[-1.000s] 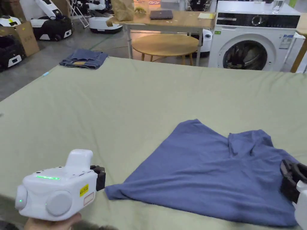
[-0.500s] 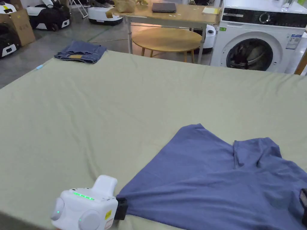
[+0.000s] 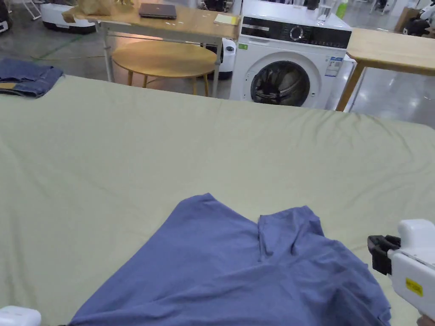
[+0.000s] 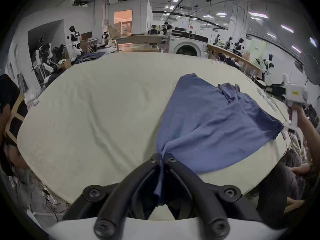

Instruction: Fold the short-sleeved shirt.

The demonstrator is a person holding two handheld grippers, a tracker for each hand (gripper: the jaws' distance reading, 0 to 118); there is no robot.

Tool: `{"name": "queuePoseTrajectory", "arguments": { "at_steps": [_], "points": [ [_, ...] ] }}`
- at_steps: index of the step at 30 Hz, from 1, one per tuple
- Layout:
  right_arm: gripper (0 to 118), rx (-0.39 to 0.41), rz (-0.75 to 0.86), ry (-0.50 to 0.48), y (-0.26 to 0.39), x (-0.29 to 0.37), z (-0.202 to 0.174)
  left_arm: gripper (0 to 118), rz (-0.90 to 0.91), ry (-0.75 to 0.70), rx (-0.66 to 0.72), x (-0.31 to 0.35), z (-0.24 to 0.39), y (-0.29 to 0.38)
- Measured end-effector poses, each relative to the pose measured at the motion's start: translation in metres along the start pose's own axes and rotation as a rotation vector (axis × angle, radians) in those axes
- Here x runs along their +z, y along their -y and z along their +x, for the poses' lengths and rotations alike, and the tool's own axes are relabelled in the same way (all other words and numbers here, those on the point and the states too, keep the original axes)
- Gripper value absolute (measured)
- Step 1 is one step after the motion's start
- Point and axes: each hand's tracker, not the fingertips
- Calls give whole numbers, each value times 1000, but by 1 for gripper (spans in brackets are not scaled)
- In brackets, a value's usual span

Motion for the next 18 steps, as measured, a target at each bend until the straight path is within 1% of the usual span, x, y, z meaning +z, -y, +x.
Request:
{"name": "queuePoseTrajectory", "arguments": {
  "at_steps": [1, 2, 3, 4, 5, 6, 7, 8, 9, 11, 12, 13, 14, 15, 17, 18],
  "points": [
    [76, -24, -20, -70, -5, -18, 9, 0, -5, -4, 1, -2, 1, 0],
    [114, -51, -87, -131, -11, -38, 17, 0, -8, -11, 4, -4, 2, 0],
    [116, -64, -172, -150, -14, -59, 21, 0, -13, -13, 7, -6, 2, -2],
    [116, -51, -226, -176, -14, -78, 23, 0, -18, -14, 12, -8, 2, -2],
    [116, -31, -193, -205, -6, -84, 21, 0, -24, -17, 15, -10, 2, -3],
    [116, -12, -197, -165, 0, -92, 18, 0, -27, -23, 17, -11, 3, -3],
    [116, 29, -206, -145, 6, -100, 15, 0, -31, -27, 19, -12, 2, -4],
    [115, 55, -225, -154, 12, -109, 12, 0, -35, -32, 22, -13, 3, -5],
    [115, 53, -241, -157, 1, -117, 12, 0, -38, -33, 23, -14, 3, -5],
    [114, 39, -315, -187, 7, -128, 8, 0, -44, -39, 25, -17, 3, -6],
    [101, 17, -330, -229, 10, -128, 7, 0, -46, -41, 25, -17, 3, -6],
    [68, 17, -335, -276, 8, -124, 5, 0, -48, -43, 23, -18, 3, -6],
    [26, 33, -313, -287, 7, -119, 1, 0, -50, -44, 25, -18, 3, -6],
    [9, 48, -267, -256, 5, -109, -4, 0, -51, -44, 28, -18, 3, -6],
    [8, 43, -197, -272, -3, -88, -6, 0, -44, -38, 34, -17, 2, -6],
    [8, 44, -158, -250, -7, -78, -7, 0, -42, -35, 38, -17, 1, -7]
  ]
}}
